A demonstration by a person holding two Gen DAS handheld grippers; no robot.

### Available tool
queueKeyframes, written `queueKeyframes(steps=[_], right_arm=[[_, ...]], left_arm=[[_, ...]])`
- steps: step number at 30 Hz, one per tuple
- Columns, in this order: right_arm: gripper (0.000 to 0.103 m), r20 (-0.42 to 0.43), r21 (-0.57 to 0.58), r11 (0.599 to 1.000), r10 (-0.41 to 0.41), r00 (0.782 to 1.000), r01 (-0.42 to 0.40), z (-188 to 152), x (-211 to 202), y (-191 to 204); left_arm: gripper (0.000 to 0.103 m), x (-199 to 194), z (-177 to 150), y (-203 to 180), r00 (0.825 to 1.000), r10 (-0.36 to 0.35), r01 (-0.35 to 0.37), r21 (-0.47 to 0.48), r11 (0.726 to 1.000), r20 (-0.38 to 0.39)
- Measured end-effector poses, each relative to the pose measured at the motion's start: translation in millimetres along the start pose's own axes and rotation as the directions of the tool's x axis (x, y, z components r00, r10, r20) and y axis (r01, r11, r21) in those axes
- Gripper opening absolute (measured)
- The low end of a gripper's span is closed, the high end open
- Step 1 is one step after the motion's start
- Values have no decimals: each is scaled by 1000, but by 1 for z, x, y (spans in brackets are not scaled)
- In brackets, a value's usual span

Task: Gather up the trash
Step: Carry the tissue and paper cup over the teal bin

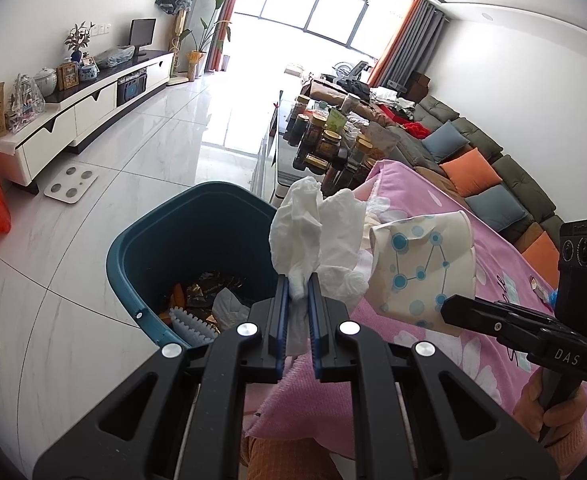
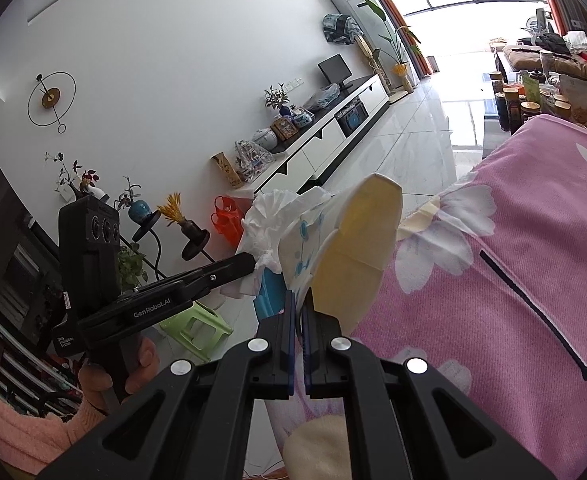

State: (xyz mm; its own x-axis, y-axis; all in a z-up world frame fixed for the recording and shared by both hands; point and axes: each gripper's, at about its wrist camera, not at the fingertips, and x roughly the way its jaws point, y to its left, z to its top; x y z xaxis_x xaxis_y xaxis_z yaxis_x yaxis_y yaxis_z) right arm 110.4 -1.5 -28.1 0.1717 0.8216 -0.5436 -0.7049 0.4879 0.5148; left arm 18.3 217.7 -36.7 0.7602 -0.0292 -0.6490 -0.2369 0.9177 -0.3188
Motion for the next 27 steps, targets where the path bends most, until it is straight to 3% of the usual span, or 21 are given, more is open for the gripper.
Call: queueKeyframes(steps=[27], right_arm=[[2, -63, -19, 1000, 2, 998, -4, 19, 37, 11]], left_arm=[[10, 20, 0, 13, 998, 53, -54, -48, 997, -13]])
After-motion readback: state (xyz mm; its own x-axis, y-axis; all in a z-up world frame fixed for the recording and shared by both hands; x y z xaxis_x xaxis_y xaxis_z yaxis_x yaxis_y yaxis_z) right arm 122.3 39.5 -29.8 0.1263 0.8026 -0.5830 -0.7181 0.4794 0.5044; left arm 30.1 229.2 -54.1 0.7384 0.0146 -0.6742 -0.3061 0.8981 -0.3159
